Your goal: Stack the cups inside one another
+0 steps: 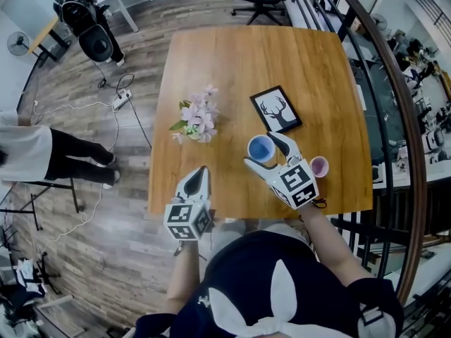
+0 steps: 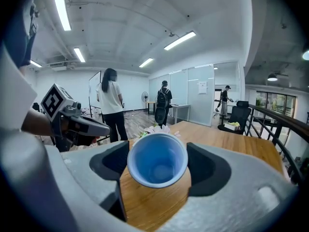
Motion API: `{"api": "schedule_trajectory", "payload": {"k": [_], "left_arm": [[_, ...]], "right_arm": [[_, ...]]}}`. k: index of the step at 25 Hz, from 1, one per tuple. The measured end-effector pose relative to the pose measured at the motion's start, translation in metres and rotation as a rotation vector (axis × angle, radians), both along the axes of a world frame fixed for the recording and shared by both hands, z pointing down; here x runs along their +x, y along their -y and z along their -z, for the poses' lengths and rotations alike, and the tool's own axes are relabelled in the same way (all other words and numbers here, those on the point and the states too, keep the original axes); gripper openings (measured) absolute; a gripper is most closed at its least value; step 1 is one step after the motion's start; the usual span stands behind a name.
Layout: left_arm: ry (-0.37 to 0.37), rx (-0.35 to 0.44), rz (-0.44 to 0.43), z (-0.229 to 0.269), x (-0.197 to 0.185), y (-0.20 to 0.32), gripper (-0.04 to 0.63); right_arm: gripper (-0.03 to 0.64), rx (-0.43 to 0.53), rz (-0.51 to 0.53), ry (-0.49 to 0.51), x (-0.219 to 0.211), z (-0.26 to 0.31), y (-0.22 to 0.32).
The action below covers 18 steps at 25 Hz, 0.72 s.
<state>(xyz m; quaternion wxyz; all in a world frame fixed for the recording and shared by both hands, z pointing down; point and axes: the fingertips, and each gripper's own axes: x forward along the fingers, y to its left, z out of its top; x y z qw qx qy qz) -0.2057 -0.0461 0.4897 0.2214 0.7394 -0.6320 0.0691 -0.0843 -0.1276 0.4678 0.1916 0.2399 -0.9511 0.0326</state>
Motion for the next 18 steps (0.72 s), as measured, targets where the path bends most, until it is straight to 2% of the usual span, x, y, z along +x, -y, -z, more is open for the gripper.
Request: {"api": "schedule_trajectory", "payload": {"k": [6, 18], "left_arm": [[-0.008, -0.005, -0.044, -0.003, 0.013, 0.006, 0.015], [-0.021, -0.007, -0.142, -0.005, 0.049, 0.023, 0.015]], "right_arm": [[0.367, 0.034, -0.021, 0.008, 0.005, 0.011, -0.007], [0.367, 0.035, -0.092, 0.027, 0.033, 0.018, -0.012]]}}
